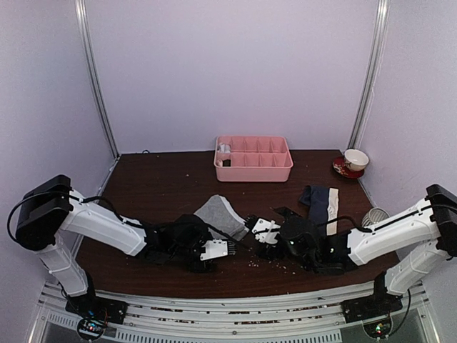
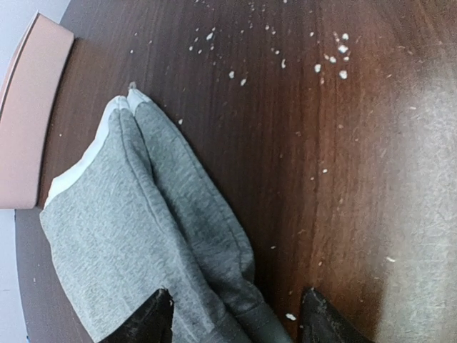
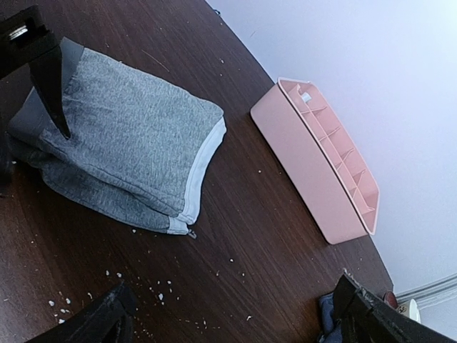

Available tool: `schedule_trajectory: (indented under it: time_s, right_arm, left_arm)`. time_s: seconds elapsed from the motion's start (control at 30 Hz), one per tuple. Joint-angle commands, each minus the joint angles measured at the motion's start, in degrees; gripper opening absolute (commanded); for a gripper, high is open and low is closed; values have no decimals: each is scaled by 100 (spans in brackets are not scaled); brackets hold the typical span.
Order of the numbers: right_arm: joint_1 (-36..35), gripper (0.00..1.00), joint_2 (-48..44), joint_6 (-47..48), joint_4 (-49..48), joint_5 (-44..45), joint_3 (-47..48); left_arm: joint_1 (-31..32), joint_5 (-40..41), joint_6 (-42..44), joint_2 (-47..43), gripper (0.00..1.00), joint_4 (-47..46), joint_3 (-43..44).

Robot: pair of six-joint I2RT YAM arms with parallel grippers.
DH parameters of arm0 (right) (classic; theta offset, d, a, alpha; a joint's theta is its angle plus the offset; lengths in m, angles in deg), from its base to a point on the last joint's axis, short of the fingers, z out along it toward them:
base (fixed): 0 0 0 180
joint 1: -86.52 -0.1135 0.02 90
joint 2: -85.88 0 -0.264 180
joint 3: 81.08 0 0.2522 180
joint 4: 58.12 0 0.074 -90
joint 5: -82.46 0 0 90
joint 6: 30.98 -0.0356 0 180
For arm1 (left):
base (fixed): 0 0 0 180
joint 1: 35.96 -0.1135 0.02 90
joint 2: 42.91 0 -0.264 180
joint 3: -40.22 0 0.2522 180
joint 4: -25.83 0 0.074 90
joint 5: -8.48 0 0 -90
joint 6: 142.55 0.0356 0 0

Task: Roll the underwear
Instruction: Pass from the left arm to the right

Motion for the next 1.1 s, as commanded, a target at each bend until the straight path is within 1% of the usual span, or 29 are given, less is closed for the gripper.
schedule_trajectory:
  time_s: [0.0, 0.07, 0.23, 0.33, 0.43, 0.6, 0.67, 0.87, 1.07]
  right_arm:
    - [-54, 100, -124, -27, -44, 219, -90]
    - [-69, 100, -132, 6, -56, 188, -113]
    - [-95, 100, -131, 27, -70, 196, -125]
    - [-102, 100, -142, 18, -88, 196, -122]
    - [-109, 100, -121, 42, -63, 196, -113]
    - [-122, 100, -57, 121, -278, 2, -232]
    - [-124, 100, -33, 171, -491, -115, -333]
    - [-127, 100, 217, 374, -714, -243, -411]
    - [-123, 100, 712, 1283, -1232, -828, -591]
  left_arm:
    - [-7, 602, -79, 236, 60, 270, -115]
    - [-7, 614, -41, 170, 58, 313, -165]
    - [-7, 477, 80, 24, 57, 594, -197]
    - [-7, 319, 129, 4, 52, 745, -169]
    - [-7, 149, 197, 3, 43, 938, -102]
    - [-7, -21, 282, -99, 12, 1132, -10]
    - [-7, -65, 305, -176, 1, 1185, -1]
    - [-21, -214, 473, -631, 0, 1378, 4]
    - [-183, -551, 652, -1052, 0, 1580, 80]
